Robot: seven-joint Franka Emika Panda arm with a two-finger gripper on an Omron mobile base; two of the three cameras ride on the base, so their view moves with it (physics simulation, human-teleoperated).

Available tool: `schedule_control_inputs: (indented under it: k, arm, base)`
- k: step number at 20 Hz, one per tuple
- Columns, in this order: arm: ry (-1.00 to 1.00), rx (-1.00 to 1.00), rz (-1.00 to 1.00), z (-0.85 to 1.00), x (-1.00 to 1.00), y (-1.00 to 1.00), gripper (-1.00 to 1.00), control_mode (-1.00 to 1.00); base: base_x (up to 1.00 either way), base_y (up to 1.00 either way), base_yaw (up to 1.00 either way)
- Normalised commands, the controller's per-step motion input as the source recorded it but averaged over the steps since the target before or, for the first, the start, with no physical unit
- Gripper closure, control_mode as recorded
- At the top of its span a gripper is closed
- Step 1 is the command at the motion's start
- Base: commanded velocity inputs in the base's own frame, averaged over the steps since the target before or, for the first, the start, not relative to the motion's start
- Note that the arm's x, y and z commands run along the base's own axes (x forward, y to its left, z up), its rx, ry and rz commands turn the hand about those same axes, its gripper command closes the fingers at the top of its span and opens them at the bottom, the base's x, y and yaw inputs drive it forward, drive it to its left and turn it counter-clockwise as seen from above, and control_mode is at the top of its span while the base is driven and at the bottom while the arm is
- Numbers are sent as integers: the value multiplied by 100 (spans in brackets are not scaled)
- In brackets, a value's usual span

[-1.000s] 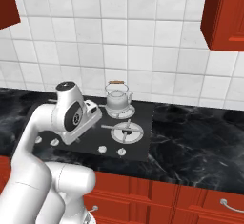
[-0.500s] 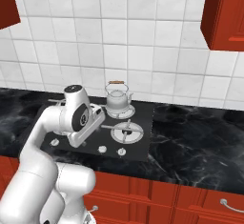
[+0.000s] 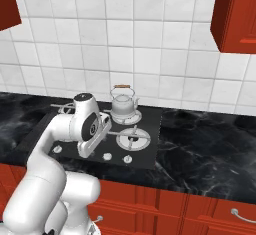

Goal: The kettle is done boiling. Turn off the stove, then wait for 300 timesteps before moving the kettle to the dining table.

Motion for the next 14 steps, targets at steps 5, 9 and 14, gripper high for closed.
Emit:
schedule_control_inputs:
  k: [5, 9, 14]
  arm:
    - [4, -1, 1, -14, 24, 0, -100, -100]
    - [7, -2, 0, -16, 24, 0, -100, -100]
    - [7, -3, 0, -26, 21, 0, -100, -100]
  base:
    - [0, 0, 0]
    - [0, 0, 0]
    - [0, 0, 0]
